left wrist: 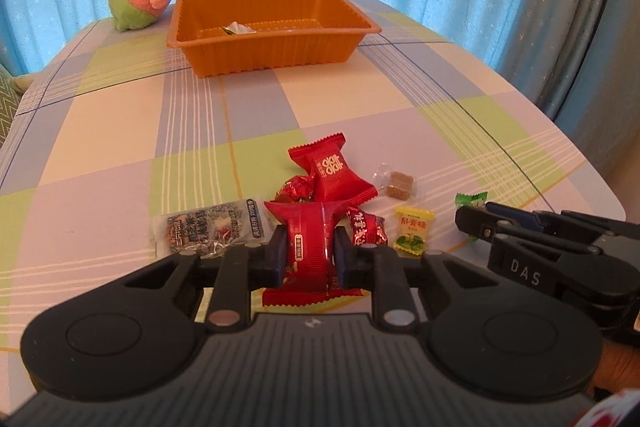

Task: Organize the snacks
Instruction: 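Carry the green candy and red packet over the orange tray with both tools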

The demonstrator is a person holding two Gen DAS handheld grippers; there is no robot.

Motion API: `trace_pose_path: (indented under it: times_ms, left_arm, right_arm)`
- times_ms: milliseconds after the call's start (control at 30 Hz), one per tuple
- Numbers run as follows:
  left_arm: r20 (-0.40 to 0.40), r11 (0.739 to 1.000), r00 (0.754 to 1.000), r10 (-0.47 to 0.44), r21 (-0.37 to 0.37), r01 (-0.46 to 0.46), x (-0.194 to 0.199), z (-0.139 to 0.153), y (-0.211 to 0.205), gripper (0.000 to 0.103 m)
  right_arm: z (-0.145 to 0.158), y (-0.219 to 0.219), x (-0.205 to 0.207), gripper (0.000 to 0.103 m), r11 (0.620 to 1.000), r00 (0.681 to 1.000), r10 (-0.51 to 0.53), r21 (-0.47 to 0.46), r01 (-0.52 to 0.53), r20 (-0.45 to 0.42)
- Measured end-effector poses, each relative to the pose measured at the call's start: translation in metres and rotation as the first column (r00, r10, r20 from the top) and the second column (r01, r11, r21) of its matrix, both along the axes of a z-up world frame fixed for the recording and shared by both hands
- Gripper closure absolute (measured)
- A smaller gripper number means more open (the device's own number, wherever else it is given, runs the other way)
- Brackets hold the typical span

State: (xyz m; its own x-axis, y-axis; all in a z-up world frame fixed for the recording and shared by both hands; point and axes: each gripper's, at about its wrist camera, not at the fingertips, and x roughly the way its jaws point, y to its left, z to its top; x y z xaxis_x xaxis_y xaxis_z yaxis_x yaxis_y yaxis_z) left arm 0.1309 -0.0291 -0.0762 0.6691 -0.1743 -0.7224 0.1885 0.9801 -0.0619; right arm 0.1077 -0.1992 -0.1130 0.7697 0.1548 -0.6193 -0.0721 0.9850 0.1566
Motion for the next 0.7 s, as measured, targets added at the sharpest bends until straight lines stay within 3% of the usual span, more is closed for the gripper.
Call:
trace_pose_path:
  times_ms: [700]
  left_arm:
    - [0.052,0.998,0.998,0.043,-0.042,-0.041,0.004,0.024,0.011,0.082]
  right_arm:
    - [0.023,0.007,0.005,0.081,0.998,0.998,0.055,0.018,-0.056,0.035]
